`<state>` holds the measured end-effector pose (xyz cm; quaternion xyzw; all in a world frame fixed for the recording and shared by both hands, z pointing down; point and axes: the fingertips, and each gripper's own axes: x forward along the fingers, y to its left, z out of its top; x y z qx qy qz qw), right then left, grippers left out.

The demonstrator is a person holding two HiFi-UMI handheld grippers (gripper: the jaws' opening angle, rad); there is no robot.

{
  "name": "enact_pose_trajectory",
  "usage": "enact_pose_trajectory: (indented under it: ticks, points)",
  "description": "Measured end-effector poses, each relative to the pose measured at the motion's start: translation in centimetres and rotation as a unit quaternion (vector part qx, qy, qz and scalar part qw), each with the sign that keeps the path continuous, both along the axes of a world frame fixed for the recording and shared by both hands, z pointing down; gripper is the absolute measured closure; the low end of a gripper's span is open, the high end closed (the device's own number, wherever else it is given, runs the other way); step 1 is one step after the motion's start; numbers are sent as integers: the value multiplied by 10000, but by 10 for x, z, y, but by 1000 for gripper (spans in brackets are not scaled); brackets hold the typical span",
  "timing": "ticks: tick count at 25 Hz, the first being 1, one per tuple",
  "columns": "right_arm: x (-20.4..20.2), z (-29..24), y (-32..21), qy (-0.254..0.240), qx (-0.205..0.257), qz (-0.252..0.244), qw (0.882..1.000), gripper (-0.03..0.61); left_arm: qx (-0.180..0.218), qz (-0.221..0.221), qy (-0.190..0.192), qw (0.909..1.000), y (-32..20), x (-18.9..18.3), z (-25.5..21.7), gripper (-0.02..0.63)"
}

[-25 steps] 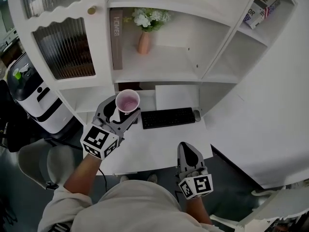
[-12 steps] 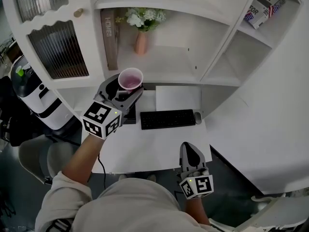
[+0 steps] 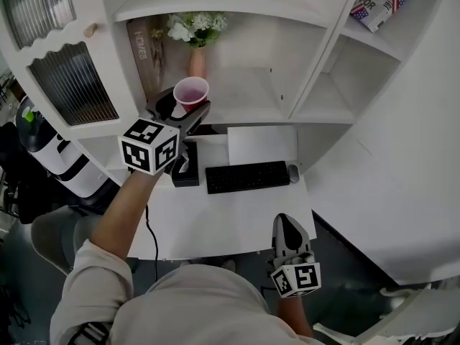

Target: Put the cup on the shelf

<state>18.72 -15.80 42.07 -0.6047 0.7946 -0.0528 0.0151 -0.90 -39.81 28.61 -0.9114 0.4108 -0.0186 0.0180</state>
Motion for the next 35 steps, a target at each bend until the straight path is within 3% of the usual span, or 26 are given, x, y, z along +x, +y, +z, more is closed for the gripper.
enact_pose_trajectory:
  ticks: [19, 35]
  points:
    - [58, 20, -1, -172, -146, 281, 9993, 574, -431, -484, -403, 9971, -71, 17, 31, 319]
    - [90, 28, -4, -232, -194, 302, 9991, 574, -657, -771, -690, 9925, -92, 22, 53, 318]
